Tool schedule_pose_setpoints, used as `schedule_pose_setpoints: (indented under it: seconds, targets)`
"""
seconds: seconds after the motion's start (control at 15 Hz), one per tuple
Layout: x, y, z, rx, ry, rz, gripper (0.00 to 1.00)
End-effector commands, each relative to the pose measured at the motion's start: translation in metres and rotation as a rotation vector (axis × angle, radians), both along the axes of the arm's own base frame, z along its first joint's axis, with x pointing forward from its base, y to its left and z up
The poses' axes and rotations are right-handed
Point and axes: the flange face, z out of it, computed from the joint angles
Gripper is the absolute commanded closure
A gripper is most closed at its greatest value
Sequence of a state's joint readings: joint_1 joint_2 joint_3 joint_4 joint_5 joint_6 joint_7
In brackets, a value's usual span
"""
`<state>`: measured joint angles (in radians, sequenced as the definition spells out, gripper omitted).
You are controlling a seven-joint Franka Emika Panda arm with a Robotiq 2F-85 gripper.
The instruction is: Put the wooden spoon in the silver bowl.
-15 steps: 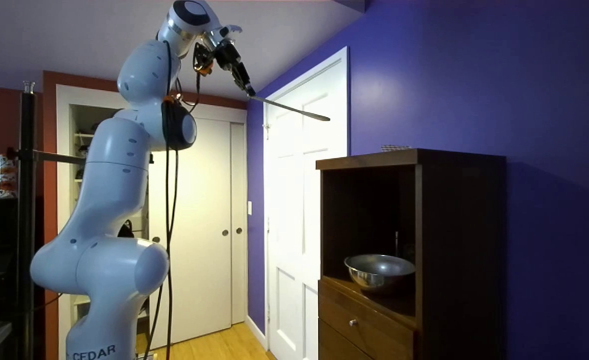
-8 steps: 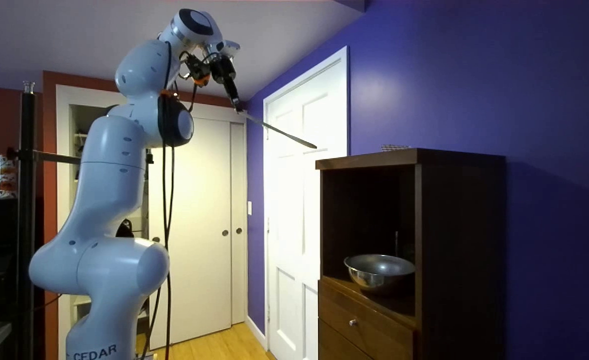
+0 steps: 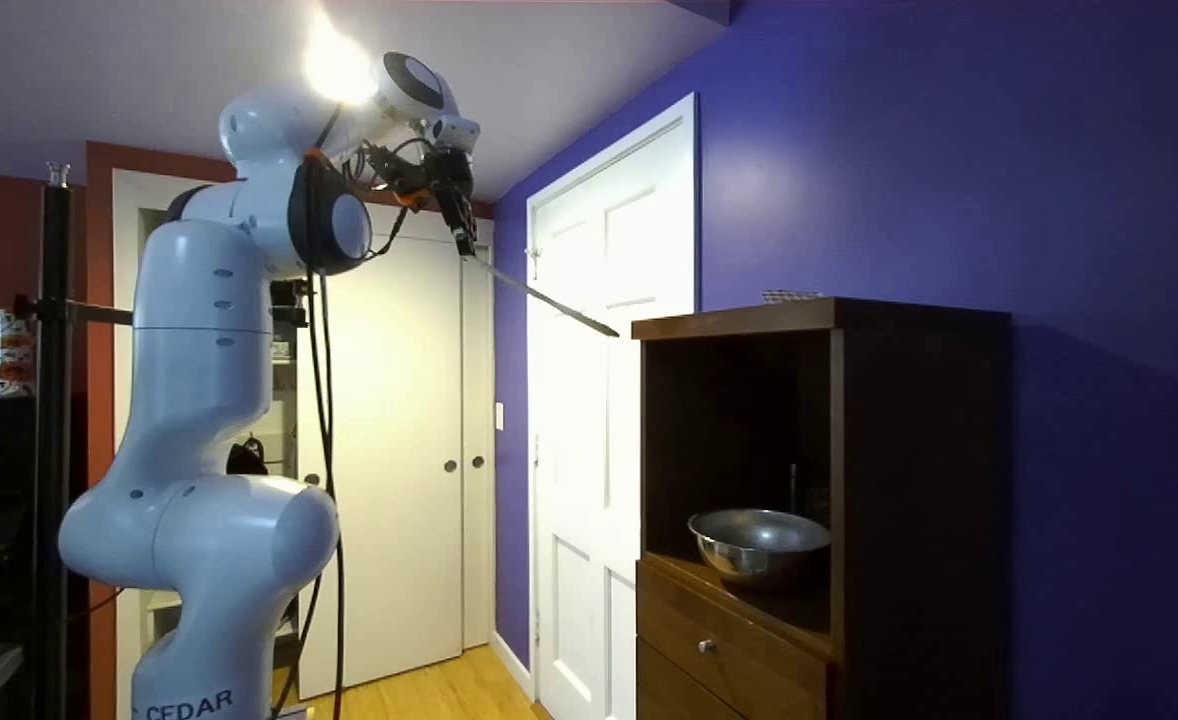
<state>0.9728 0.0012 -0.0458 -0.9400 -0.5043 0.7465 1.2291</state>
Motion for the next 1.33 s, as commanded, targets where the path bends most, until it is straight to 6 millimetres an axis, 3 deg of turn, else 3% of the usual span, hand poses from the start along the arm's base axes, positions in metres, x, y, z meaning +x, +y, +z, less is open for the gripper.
schedule_pose_setpoints:
  seconds: [0.0,0.47,0.67,0.73,0.8,1.27]
  targets:
    - [-0.019,-0.017,-0.028,-0.002,0.065,-0.082,0.97]
    - [-0.036,-0.018,-0.080,0.034,0.049,-0.180,0.97]
    - [-0.036,-0.025,-0.111,0.046,0.044,-0.246,0.97]
    - [-0.024,-0.013,-0.090,0.015,0.062,-0.198,0.97]
    - [-0.024,-0.014,-0.097,0.003,0.063,-0.206,0.87]
    - [-0.024,-0.012,-0.096,-0.004,0.058,-0.203,0.87]
